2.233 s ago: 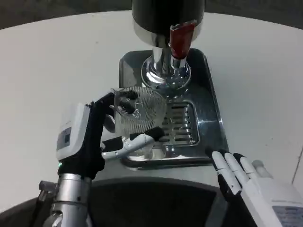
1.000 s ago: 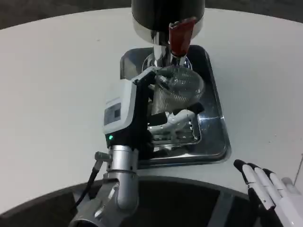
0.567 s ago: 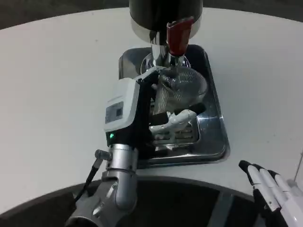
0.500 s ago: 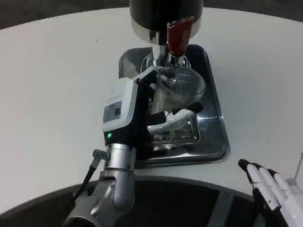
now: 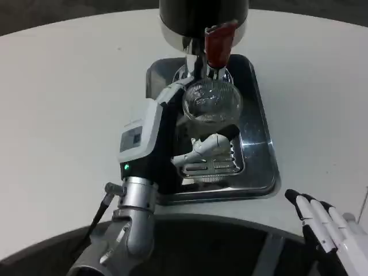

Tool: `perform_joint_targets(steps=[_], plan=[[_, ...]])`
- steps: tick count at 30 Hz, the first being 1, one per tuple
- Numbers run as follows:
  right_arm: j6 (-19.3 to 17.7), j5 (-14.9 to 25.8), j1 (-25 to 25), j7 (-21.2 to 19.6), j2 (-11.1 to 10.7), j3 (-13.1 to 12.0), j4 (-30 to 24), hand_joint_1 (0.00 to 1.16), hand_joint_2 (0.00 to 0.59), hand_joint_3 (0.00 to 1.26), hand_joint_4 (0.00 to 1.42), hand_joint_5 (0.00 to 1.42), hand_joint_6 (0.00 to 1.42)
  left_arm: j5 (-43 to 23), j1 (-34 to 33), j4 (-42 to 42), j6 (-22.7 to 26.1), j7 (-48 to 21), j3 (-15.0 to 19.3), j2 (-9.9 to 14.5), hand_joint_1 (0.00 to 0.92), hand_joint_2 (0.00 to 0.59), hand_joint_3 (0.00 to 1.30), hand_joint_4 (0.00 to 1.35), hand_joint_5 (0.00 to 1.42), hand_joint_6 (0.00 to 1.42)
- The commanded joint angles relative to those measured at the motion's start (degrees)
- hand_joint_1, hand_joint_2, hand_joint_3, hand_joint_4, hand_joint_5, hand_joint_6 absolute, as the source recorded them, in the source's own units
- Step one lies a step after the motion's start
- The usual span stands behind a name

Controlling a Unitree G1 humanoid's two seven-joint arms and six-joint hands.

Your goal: Grasp the cup under the faucet to collect the drink, then remove the cup.

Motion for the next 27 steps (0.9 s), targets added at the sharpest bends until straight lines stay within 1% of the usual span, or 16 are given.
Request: perform_joint_targets(steps=[1, 6, 8, 12, 14, 19, 25, 27], plan=[[-0.51, -0.63, 1.59, -1.32, 0.56, 0.65, -0.69, 0.63, 0.326, 0.0, 0.0, 0.0, 0.0, -0.31, 1.37, -0.18, -1.58, -1.22, -0.22, 0.64, 0.17, 0.004, 0.34, 0.24, 0.53, 0.86], [-0.6, -1.23, 2.24, -1.81, 1.01, 1.44, -0.53, 0.63, 0.325, 0.0, 0.0, 0.0, 0.0, -1.0, 2.15, -1.15, -3.11, -1.89, 0.02, 1.46, 0.168, 0.0, 0.36, 0.25, 0.54, 0.86], [-0.59, -1.52, 2.52, -2.06, 1.17, 1.74, -0.47, 0.63, 0.325, 0.0, 0.0, 0.0, 0.0, -1.22, 3.59, -3.48, -4.11, -2.12, 0.27, 2.51, 0.166, 0.0, 0.36, 0.25, 0.54, 0.85], [-0.41, -1.89, 2.11, -2.09, 1.06, 2.13, -0.15, 0.64, 0.325, 0.0, 0.0, 0.0, 0.0, -2.05, 7.48, -9.58, -5.03, -3.12, 1.96, 4.91, 0.161, 0.0, 0.36, 0.26, 0.54, 0.85], [-0.31, -2.04, 1.54, -1.91, 0.95, 2.32, 0.09, 0.64, 0.325, 0.0, 0.0, 0.0, 0.0, -2.9, 9.98, -13.65, -5.21, -3.85, 3.91, 6.71, 0.158, 0.0, 0.36, 0.26, 0.55, 0.85], [0.12, -2.29, -0.14, -1.16, 0.87, 2.67, 0.77, 0.64, 0.326, 0.0, 0.0, 0.0, 0.0, -4.96, 14.69, -22.13, -4.78, -6.24, 8.37, 9.77, 0.143, 0.0, 0.38, 0.27, 0.57, 0.86], [0.69, -2.53, -2.5, -0.17, 0.7, 2.85, 1.57, 0.64, 0.326, 0.0, 0.0, 0.0, 0.0, -7.06, 18.03, -28.63, -3.84, -9.18, 12.88, 11.33, 0.136, 0.0, 0.39, 0.28, 0.57, 0.86], [0.9, -2.61, -3.09, 0.18, 0.72, 2.83, 1.67, 0.64, 0.326, 0.0, 0.0, 0.0, 0.0, -8.03, 19.0, -30.74, -3.89, -10.62, 14.29, 11.62, 0.135, 0.0, 0.41, 0.3, 0.56, 0.81]])
